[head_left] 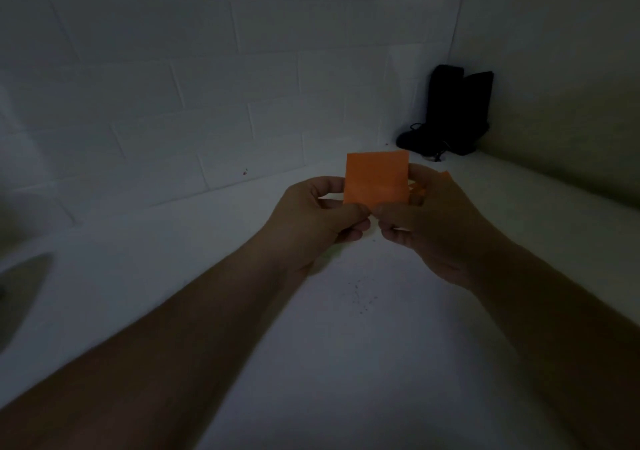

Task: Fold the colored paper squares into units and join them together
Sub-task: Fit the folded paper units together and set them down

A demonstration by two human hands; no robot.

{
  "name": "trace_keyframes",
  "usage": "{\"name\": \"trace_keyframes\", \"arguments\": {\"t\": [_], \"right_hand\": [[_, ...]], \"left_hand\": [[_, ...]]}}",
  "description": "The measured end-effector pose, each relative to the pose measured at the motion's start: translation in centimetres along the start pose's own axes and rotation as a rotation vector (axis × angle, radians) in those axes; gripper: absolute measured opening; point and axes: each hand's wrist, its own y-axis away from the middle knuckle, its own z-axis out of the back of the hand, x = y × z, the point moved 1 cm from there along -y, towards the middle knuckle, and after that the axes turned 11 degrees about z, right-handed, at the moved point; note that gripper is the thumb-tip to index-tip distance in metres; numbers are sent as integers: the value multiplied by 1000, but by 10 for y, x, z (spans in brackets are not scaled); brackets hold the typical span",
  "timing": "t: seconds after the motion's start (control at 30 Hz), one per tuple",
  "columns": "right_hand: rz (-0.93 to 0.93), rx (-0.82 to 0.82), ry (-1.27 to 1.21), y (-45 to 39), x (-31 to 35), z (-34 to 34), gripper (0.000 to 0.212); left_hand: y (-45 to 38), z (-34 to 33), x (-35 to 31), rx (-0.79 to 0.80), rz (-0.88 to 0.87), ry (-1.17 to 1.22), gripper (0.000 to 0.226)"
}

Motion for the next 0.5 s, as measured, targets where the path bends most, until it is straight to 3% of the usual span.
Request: {"name": "trace_keyframes", "arguments": {"t": [0.5], "right_hand": [[40,-52,130,1,5,9,71]], "left_hand": [[-2,8,-3,-22,-15,-32,34]]}}
